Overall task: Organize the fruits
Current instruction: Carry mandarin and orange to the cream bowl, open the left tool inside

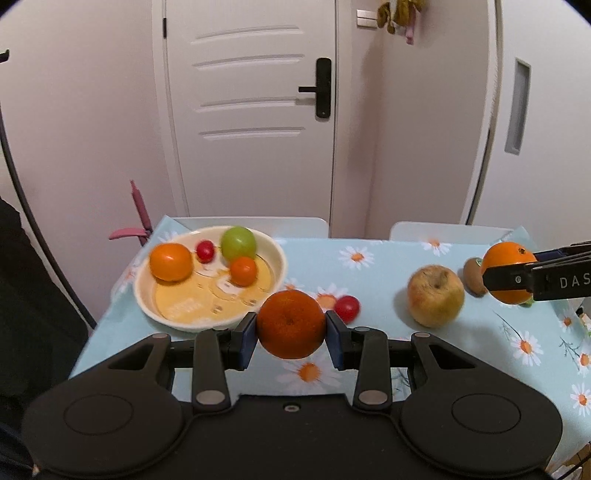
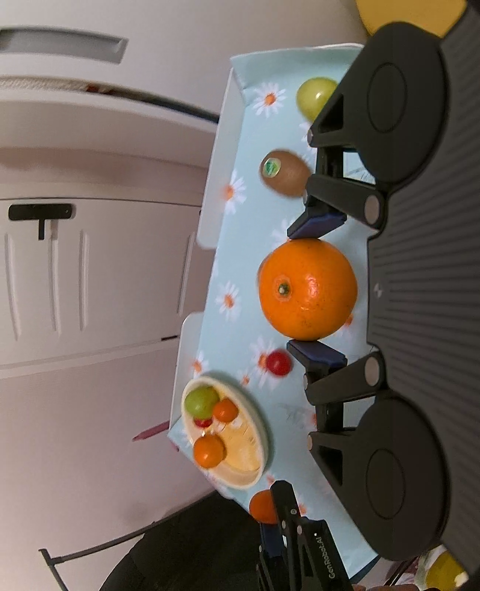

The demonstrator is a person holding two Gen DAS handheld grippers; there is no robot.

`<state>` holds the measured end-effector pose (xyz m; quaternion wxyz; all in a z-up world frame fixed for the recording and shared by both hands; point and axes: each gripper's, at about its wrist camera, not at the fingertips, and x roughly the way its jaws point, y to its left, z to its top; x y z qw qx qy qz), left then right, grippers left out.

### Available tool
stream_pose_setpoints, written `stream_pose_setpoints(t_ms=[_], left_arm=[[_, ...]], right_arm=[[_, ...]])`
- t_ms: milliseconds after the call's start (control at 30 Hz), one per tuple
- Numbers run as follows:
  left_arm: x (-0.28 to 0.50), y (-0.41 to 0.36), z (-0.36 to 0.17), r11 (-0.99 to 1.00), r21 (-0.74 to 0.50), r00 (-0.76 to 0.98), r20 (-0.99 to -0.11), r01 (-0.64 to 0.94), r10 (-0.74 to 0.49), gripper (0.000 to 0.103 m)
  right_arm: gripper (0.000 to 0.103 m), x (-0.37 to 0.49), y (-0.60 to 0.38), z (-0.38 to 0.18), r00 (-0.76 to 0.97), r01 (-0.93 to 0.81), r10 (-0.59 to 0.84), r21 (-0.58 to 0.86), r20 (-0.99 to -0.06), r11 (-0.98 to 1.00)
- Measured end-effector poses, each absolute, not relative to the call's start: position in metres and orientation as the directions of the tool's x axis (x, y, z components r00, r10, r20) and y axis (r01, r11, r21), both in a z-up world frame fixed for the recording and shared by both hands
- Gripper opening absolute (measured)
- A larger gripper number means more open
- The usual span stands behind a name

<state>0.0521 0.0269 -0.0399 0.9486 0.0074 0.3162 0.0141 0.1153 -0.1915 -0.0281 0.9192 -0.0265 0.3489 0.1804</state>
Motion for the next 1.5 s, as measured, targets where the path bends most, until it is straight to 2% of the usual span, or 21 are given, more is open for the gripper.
stream_pose_setpoints(t_ms=[533, 1000, 1500], left_arm=[[0.083, 0.129, -0.023, 0.997, 0.072, 0.79, -0.613, 0.027, 0.023, 0.042], [0.149, 0.181, -0.066, 0.987, 0.081, 0.733, -0.679, 0.142, -0.049, 0.042], [0.199, 0.188, -0.11, 0.98, 0.063, 0.646, -0.76, 0.189, -0.076, 0.043]], right_arm=[[0.074, 0.13, -0.073, -0.006, 0.688, -0.354, 0.33, 0.097, -0.646, 0.93], [0.074, 0.163, 0.01, -0.041, 0.671, -0.3, 0.288, 0.105, -0.684, 0.948], [0.074, 0.184, 0.03, -0.067, 0.657, -0.243, 0.251, 0.115, -0.711, 0.963]])
